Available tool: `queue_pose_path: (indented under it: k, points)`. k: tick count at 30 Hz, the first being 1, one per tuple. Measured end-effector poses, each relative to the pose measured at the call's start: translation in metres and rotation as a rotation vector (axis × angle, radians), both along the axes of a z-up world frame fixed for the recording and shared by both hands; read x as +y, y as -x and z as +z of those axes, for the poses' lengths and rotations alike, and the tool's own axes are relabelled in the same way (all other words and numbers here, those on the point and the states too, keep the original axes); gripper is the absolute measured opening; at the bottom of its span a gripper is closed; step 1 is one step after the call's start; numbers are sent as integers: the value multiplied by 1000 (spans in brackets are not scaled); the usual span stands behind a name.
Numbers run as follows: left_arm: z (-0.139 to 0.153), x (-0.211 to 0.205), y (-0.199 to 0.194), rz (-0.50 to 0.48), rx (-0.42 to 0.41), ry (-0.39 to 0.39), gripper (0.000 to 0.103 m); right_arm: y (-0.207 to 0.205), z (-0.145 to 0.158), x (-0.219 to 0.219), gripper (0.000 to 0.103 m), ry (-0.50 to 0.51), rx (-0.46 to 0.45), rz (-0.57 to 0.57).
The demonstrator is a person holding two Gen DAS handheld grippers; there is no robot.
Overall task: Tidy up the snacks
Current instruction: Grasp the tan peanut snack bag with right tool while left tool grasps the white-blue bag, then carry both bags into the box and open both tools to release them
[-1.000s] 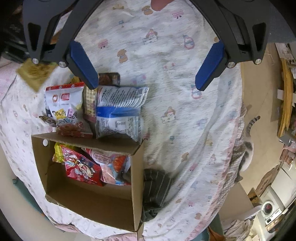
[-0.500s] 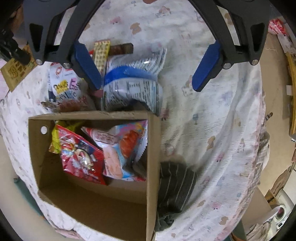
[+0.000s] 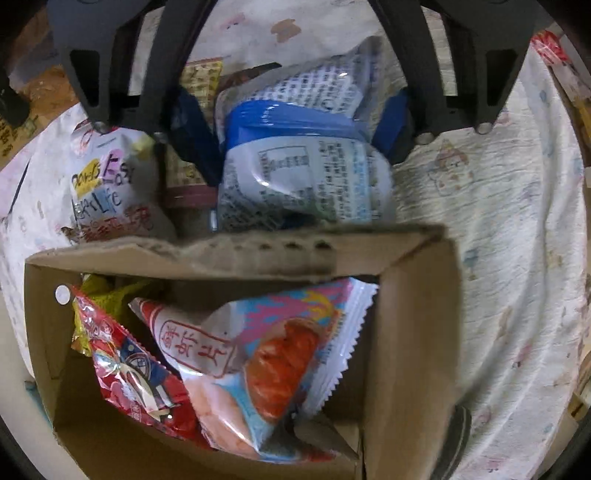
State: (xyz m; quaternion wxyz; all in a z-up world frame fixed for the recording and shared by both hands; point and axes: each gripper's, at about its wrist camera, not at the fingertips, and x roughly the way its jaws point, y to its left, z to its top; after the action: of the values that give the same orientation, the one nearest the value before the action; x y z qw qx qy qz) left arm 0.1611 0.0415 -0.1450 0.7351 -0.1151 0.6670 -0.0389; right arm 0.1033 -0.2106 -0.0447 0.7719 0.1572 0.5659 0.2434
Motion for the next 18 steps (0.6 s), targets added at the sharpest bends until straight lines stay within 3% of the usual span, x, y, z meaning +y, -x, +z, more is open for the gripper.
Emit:
queue_pose_path:
  k: [2, 5, 12, 18]
  points:
    - [4, -2, 1, -1, -7, -2, 56, -1, 0, 2, 13, -1, -3, 3]
    - [11, -4, 3, -5, -12, -1, 51, 0, 0, 3, 13, 6, -7, 9]
    - [39, -9, 21, -22, -62, -11, 50, 0, -2, 6, 13, 26, -7, 18]
    - [46, 7, 29, 5, -56, -22, 50, 2, 2, 5, 13, 19, -29, 18]
